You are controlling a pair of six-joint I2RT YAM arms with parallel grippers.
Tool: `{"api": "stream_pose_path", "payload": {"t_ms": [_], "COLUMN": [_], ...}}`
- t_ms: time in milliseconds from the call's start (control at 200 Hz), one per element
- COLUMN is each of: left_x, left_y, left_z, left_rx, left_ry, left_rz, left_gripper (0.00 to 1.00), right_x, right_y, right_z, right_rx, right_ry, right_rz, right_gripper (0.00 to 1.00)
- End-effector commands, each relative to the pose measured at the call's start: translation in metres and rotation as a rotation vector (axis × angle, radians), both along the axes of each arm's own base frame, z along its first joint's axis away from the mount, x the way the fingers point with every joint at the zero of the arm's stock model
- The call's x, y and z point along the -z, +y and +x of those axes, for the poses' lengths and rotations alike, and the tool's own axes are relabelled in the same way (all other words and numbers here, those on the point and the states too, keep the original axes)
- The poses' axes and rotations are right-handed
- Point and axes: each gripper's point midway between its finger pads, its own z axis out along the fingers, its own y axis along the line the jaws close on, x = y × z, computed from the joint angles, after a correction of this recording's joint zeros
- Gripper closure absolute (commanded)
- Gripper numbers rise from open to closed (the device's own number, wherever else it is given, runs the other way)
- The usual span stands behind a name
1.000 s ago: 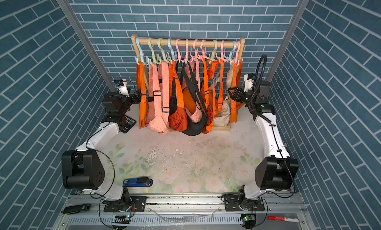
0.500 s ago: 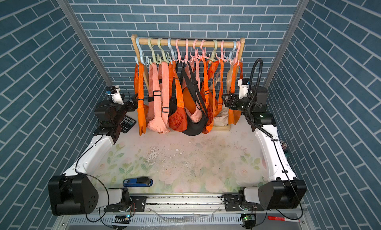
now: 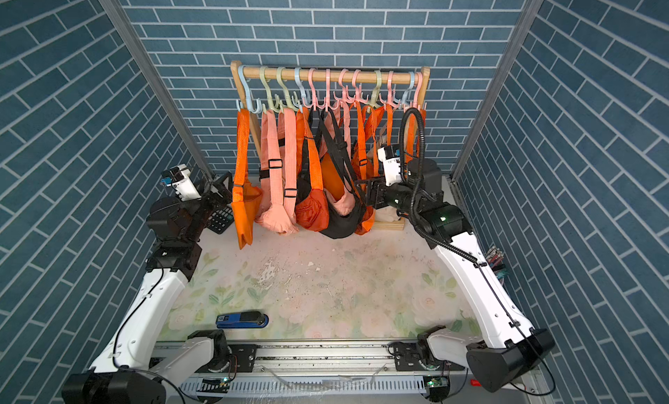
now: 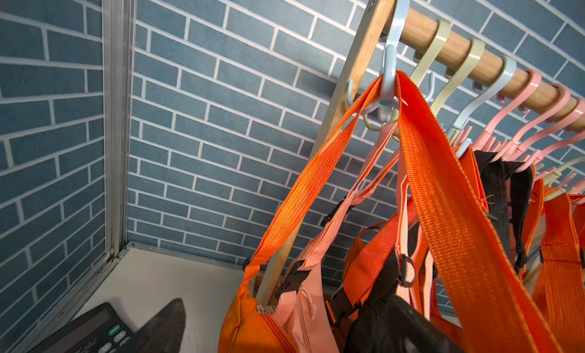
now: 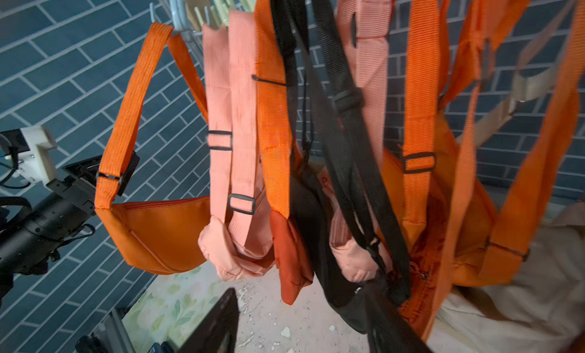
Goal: Take the bag off the hook
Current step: Pick up the bag from the hook.
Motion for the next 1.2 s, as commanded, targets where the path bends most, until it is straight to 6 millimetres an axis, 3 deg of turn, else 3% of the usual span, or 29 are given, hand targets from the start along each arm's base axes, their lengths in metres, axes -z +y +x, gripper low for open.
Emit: {"api": "stream_pose_path", "payload": {"t_ms": [0,310,460,675,830,960,970,995,1195], "left_x": [0.016,0.072,0.067,0.042,0.031,0.034,0.034,0.035,0.038], "left_y": [0.000,0.051,0.057,0.051,0.044,0.041,0.041,0.041,0.038], "left_z": [-0.004,-0.007,0.002,0.013,0.014,0.012,0.012,0.012,0.011], "left_rx": [-0.006,-0.300,-0.333,-0.300,-0.262,-0.244,-0.243,-0.240,-0.224], "left_ry": [0.077,0.299,0.275,0.210,0.158,0.139,0.138,0.138,0.129], "left_rz": [-0.020,0.078,0.077,0.065,0.028,0.003,0.000,-0.002,-0.013], "left_gripper": [0.01,0.01,0.01,0.01,0.01,0.01,0.01,0.01,0.01], "right_x": [-0.010,-0.010,-0.010,-0.016,-0.022,-0.030,-0.019,-0.015,-0.005], "right_y": [0.023,0.118,0.165,0.220,0.246,0.261,0.267,0.272,0.298], "right_z": [-0.004,0.009,0.016,0.024,0.034,0.040,0.044,0.047,0.049], "right_rx": [-0.047,-0.184,-0.248,-0.310,-0.314,-0.315,-0.316,-0.317,-0.338], "right_ry": [-0.043,-0.049,-0.042,-0.052,-0.058,-0.051,-0.036,-0.029,-0.007], "right_rz": [-0.026,-0.052,-0.033,-0.011,0.031,0.090,0.081,0.087,0.161], "right_gripper": [0.37,0.39,0.40,0.43,0.51,0.52,0.52,0.52,0.52]}}
